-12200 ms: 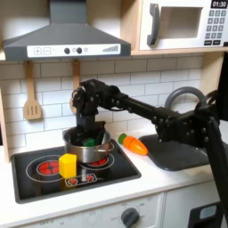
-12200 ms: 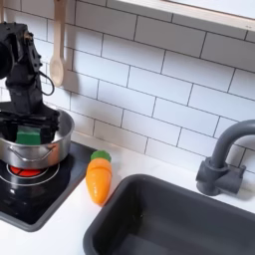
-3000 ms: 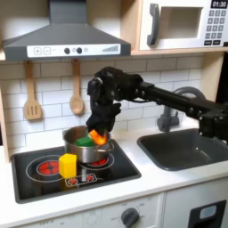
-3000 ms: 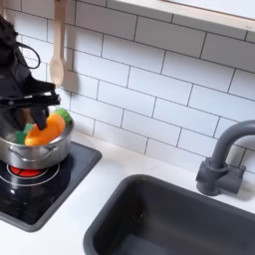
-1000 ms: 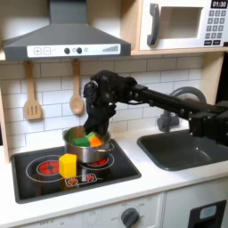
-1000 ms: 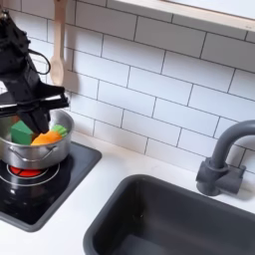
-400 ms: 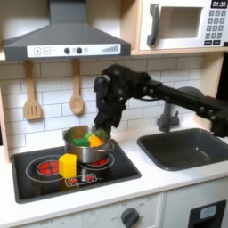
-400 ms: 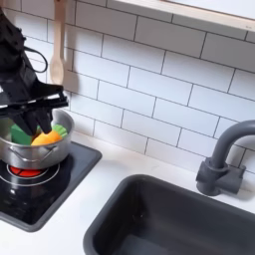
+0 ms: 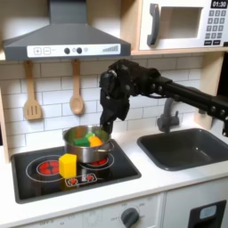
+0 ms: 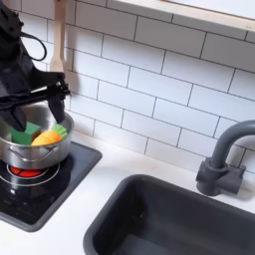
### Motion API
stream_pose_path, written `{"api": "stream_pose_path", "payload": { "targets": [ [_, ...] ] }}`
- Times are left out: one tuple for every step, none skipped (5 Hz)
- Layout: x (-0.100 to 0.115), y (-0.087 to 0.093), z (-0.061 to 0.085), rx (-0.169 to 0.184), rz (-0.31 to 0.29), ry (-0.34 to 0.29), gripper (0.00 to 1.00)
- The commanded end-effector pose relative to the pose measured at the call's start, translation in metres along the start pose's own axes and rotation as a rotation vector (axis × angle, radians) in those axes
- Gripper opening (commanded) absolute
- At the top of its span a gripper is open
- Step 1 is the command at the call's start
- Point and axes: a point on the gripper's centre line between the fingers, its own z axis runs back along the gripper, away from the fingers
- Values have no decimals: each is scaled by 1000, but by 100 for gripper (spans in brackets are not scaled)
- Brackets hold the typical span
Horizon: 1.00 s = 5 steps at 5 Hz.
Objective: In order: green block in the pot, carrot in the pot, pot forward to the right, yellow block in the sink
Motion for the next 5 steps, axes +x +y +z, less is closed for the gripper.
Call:
{"api": "stream_pose_path", "payload": {
  "targets": [
    [2,25,-6,99,255,26,100],
    [6,34,-10,134,276,25,100],
    [6,34,-11,134,280,27,100],
    [6,34,-11,134,280,27,100],
    [6,34,-11,134,280,27,100]
  ]
}}
